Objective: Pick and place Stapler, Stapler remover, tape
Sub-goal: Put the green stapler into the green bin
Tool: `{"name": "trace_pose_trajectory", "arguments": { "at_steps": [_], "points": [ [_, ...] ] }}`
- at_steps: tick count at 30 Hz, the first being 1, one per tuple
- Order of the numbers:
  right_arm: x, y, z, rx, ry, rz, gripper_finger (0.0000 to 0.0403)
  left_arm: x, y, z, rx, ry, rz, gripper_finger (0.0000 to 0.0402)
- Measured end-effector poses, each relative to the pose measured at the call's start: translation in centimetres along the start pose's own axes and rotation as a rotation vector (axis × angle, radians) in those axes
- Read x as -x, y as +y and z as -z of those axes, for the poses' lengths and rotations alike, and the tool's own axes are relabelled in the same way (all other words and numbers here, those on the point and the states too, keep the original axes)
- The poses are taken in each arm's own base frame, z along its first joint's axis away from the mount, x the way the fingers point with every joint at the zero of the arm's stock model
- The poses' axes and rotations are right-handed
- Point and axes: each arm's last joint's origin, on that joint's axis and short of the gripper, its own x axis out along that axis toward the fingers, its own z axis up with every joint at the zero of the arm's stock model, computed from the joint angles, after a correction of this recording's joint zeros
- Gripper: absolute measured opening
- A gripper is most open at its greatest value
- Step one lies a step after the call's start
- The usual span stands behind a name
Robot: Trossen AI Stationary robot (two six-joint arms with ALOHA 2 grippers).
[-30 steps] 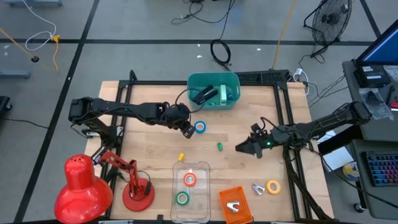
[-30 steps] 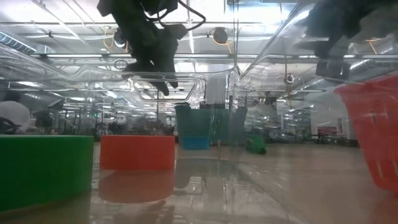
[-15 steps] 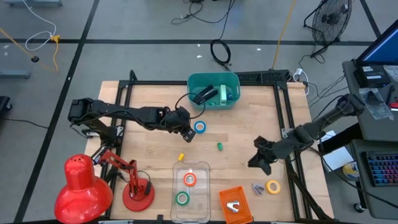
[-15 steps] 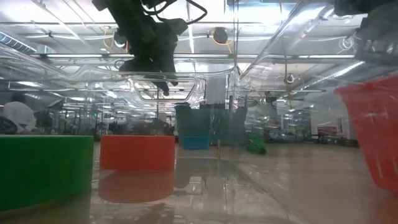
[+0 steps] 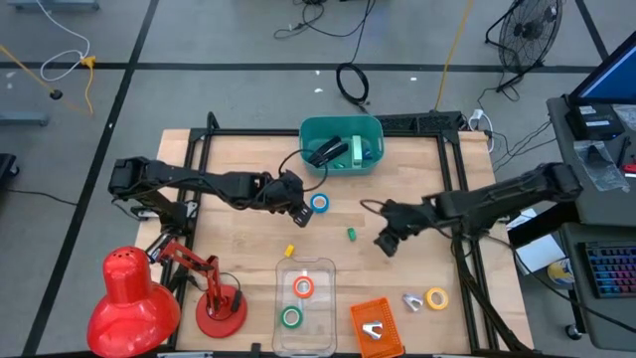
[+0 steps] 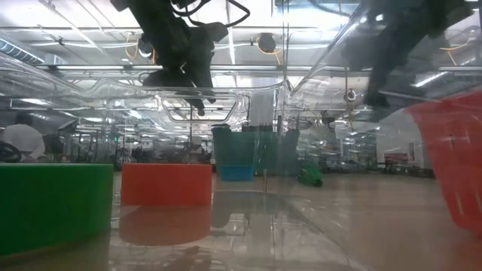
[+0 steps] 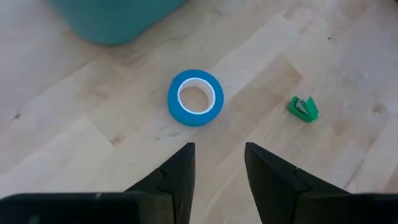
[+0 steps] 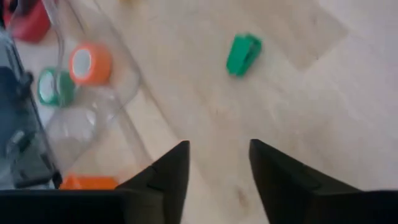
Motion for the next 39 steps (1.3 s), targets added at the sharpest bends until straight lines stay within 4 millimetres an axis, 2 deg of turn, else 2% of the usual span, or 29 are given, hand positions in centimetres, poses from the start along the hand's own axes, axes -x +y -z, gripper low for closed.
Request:
{"name": "trace_pose_trajectory", "arguments": {
  "at_steps": [6,11,15,23,27,31,39],
  "points": [
    [-1.9,-0.4,-2.7,-0.023,-0.089,-0.051,0.0237,0.1,-0.3,0.3,-0.014,0.004,0.007,0.0141],
    [-4.3,-1.2,-3.1,-0.046,-0.056,0.004,0.0267,0.1,-0.3,0.3,-0.042,0.005,0.007,0.0141],
    [-6.2,-1.3,-3.3,-0.054,-0.012,0.058,0.0274,0.1,-0.3,0.3,-0.106,0.005,0.007,0.0140],
    [-8.4,0.9,-6.1,-0.046,-0.050,0.089,0.0274,0.0,0.1,0.1,-0.218,0.051,0.041,0.0140],
    [-9.7,1.3,-6.7,-0.037,0.015,0.170,0.0274,-0.1,0.3,0.2,-0.253,0.080,0.040,0.0140],
    [-10.1,1.6,-7.0,-0.048,0.075,0.251,0.0274,0.0,0.6,0.5,-0.306,0.113,0.019,0.0140],
    [-10.4,1.3,-7.0,-0.137,0.050,0.324,0.0273,0.0,0.9,0.8,-0.392,0.141,-0.005,0.0140]
  ]
}}
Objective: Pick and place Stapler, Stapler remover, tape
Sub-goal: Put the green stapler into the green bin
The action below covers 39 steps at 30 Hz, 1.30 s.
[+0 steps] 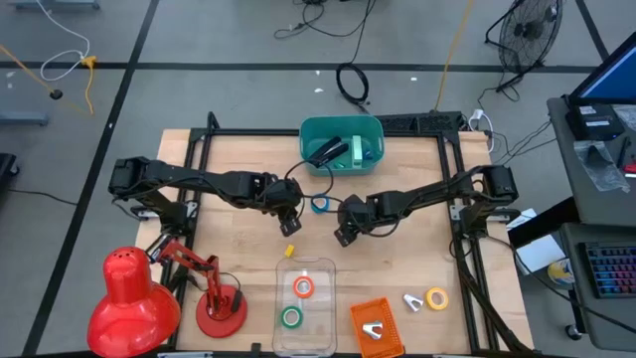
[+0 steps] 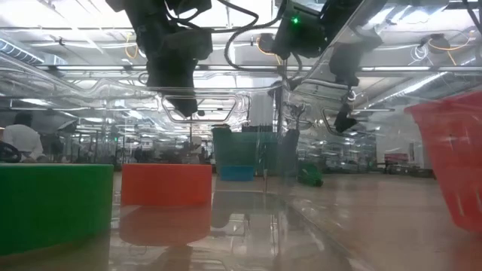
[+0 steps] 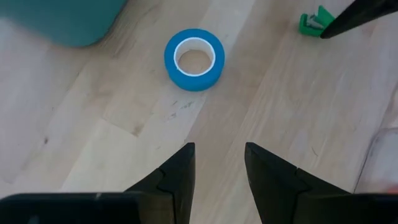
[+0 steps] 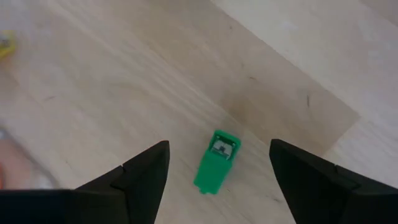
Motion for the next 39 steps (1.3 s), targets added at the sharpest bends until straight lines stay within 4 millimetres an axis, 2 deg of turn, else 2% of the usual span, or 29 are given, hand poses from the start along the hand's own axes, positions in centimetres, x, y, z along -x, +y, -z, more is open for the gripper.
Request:
{"name": "trace_pose_trajectory", "arguments": {
  "at_steps": [8,12,20,24,29,34,39],
  "points": [
    [-0.2,-0.1,0.5,-0.051,0.027,0.033,0.0226,0.0,0.0,0.0,-0.034,-0.001,0.001,0.0140],
    [-0.2,-0.1,0.6,-0.069,0.034,0.025,0.0181,0.0,0.0,0.0,-0.032,0.002,0.007,0.0140],
    [-0.2,0.1,0.5,-0.092,0.024,0.009,0.0066,0.0,0.0,0.0,-0.049,0.003,0.006,0.0140],
    [-0.2,0.5,0.2,-0.074,-0.001,-0.030,0.0025,0.0,-0.1,0.1,-0.057,0.006,0.008,0.0140],
    [0.4,1.3,-0.3,-0.061,0.001,-0.081,0.0018,0.1,-0.3,0.2,-0.050,0.006,0.013,0.0140],
    [2.9,2.4,-1.7,-0.023,-0.061,-0.145,0.0018,0.1,-0.5,0.2,-0.052,0.007,0.015,0.0140],
    [5.2,1.8,-2.3,-0.024,-0.051,-0.078,0.0020,0.1,-0.5,0.3,-0.054,0.013,0.015,0.0140]
  ]
}}
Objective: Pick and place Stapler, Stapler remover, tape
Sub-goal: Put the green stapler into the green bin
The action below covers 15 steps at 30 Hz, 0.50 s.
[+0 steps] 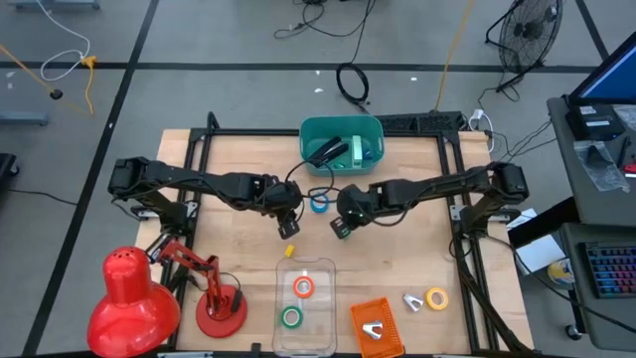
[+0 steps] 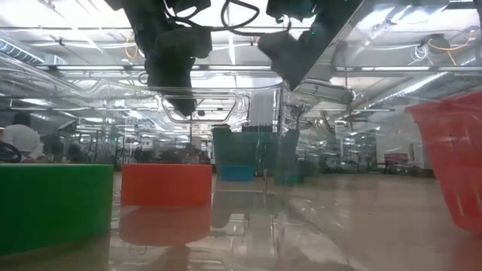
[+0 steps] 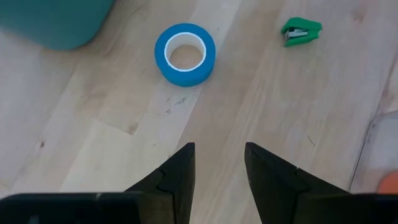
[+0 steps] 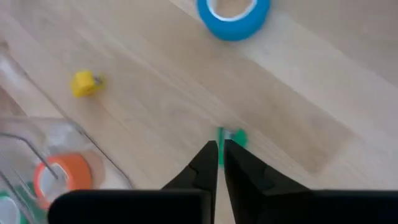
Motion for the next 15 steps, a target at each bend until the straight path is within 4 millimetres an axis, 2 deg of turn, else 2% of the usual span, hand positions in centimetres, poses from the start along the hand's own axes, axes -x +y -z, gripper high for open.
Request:
{"name": "trace_pose_trajectory", "arguments": {
  "at_steps": [5,11,15],
  "points": [
    [0.0,-0.4,0.3,0.050,0.059,0.019,0.0053,0.0,-0.1,0.1,-0.012,0.005,0.000,0.0140],
    [-1.9,0.5,0.5,0.061,0.075,-0.033,0.0167,0.0,-0.2,0.1,-0.025,0.001,0.004,0.0140],
    [-3.0,0.4,0.6,0.053,0.096,-0.012,0.0242,0.0,-0.2,0.2,-0.026,0.006,0.002,0.0140]
  ]
}}
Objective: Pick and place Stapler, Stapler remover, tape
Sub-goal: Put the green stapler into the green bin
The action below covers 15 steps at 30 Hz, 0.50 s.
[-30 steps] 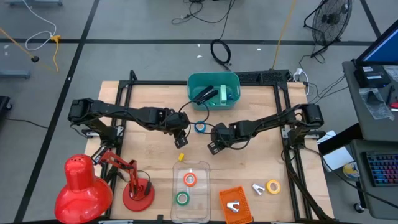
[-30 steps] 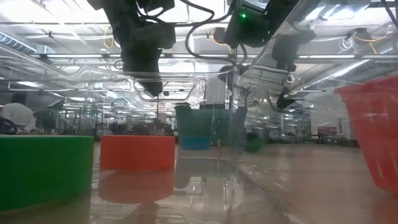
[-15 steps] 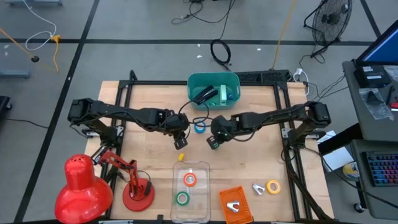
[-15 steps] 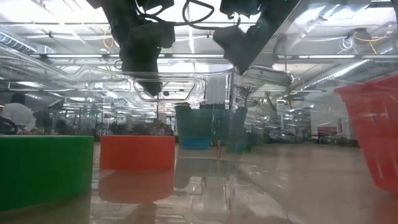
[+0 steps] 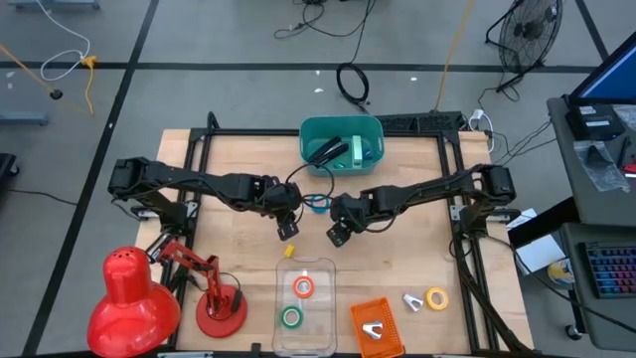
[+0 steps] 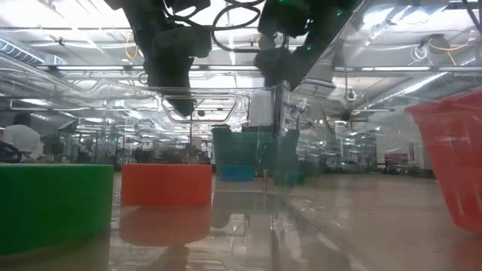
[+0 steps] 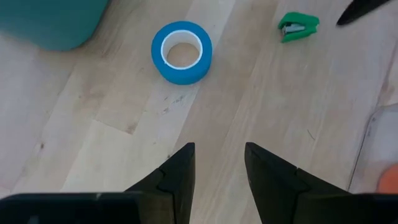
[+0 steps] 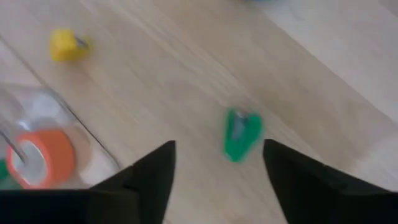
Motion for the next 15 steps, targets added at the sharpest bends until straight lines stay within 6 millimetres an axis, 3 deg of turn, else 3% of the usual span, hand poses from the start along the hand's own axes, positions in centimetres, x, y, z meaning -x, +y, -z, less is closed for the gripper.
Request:
{"name": "trace_pose_trajectory", "arguments": {
  "at_steps": [6,15],
  "points": [
    [-1.3,-0.1,0.0,-0.015,0.017,0.025,0.0296,0.1,-0.5,0.3,-0.013,0.014,0.003,0.0140],
    [-4.0,0.1,0.4,0.017,0.032,0.042,0.0284,0.2,-1.2,0.5,-0.018,0.008,0.018,0.0140]
  ]
}}
